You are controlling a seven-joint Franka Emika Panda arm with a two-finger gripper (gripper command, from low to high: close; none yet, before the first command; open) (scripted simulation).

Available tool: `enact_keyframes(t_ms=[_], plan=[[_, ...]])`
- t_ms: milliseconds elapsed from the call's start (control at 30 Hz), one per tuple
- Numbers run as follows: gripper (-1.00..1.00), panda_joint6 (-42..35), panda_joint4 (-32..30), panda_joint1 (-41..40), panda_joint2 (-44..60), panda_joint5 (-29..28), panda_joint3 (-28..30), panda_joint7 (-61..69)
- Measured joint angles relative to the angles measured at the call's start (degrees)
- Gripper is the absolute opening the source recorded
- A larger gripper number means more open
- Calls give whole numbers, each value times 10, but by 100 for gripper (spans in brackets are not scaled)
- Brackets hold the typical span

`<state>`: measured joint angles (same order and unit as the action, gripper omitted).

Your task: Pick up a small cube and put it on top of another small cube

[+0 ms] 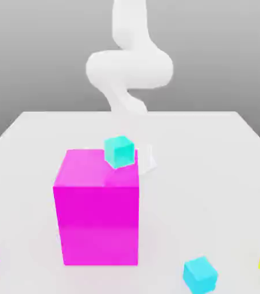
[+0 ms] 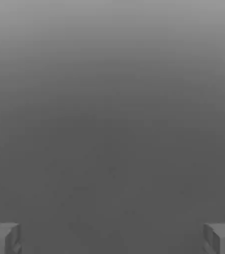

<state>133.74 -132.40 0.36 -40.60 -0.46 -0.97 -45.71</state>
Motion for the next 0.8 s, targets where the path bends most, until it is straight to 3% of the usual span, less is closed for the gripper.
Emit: enact_keyframes(t_ms=[800], plan=[[0, 188, -60, 58, 502, -53, -74, 6]])
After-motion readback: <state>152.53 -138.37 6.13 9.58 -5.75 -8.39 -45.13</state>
